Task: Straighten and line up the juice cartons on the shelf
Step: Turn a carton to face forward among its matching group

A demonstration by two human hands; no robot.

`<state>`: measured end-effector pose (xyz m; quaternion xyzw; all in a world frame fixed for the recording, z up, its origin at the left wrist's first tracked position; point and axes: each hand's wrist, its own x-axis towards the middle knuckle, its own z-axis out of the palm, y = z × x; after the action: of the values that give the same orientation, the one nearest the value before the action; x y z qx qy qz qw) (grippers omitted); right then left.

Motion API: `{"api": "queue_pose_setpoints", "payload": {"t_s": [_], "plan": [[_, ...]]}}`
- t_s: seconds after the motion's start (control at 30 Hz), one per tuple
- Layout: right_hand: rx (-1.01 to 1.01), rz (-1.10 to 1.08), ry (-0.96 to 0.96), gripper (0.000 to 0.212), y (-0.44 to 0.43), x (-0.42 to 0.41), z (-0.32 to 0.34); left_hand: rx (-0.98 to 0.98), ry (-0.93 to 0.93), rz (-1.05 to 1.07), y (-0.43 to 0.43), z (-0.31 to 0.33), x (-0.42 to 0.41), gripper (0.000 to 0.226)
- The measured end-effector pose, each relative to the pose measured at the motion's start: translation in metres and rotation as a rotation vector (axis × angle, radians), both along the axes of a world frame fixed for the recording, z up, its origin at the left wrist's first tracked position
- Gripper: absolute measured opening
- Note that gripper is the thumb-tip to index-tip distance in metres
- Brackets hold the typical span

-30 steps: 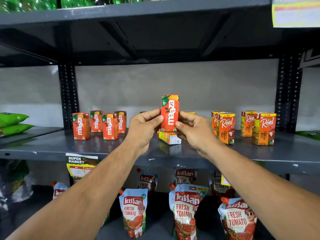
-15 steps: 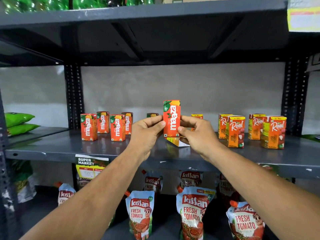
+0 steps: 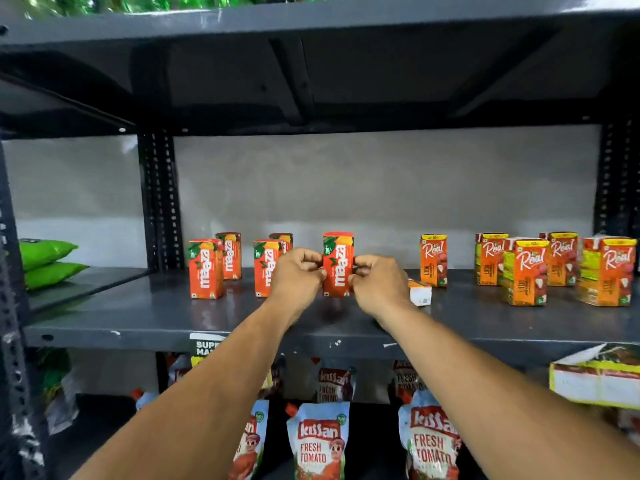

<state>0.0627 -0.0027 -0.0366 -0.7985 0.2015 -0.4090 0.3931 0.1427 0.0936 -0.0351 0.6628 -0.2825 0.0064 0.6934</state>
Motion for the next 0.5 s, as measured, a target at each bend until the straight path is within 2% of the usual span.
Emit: {"api": "queue_pose_setpoints", "payload": {"t_s": [0.33, 0.5], "plan": [[0.074, 0.006, 0.083, 0.037, -0.004, 0.017, -0.005, 0.097, 0.043, -0.012, -0.004, -0.003, 0.022, 0.028], [0.107, 0.03, 0.092, 0.031, -0.004, 0.018, -0.006, 0.116, 0.022, 0.021, -0.006, -0.006, 0.022, 0.031]]}}
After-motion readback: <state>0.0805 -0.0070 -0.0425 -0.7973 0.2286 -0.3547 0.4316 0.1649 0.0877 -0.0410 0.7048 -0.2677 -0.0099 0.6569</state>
